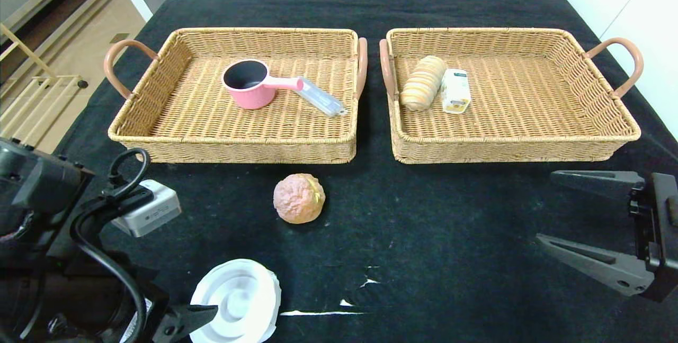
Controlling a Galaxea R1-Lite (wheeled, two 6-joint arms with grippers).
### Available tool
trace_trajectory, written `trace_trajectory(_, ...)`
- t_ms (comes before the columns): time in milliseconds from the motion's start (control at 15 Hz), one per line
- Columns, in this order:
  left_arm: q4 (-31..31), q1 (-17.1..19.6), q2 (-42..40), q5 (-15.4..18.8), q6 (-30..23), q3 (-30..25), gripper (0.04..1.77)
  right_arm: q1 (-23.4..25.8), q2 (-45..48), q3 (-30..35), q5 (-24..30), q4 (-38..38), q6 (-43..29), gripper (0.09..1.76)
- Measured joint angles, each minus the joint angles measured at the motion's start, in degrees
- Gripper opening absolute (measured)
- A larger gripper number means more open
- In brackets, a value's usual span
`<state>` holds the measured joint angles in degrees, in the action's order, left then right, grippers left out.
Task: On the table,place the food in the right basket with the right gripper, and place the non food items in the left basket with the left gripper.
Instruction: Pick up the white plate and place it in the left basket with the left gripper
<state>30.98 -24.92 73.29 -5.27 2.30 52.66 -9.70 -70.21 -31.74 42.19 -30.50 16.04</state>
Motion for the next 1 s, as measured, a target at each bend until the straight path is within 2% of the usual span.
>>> trace_trajectory(333, -2.06, -0.05, 2.97, -2.74, -0.07, 0.22, 1.71, 0.04, 0.12, 0.00, -0.02, 0.00, 0.02, 1.71)
trace_trajectory(533, -5.60, -0.18, 4.71, -2.47, -0.13, -0.16, 1.71, 0.00, 0.12, 0.05, 0.00, 0.00, 0.05, 1.71)
trace_trajectory(1000, -5.77, -1.43, 6.97, -2.54, -0.35, -0.62, 1.72, 0.04, 0.12, 0.11, 0.02, 0.00, 0.02, 1.71)
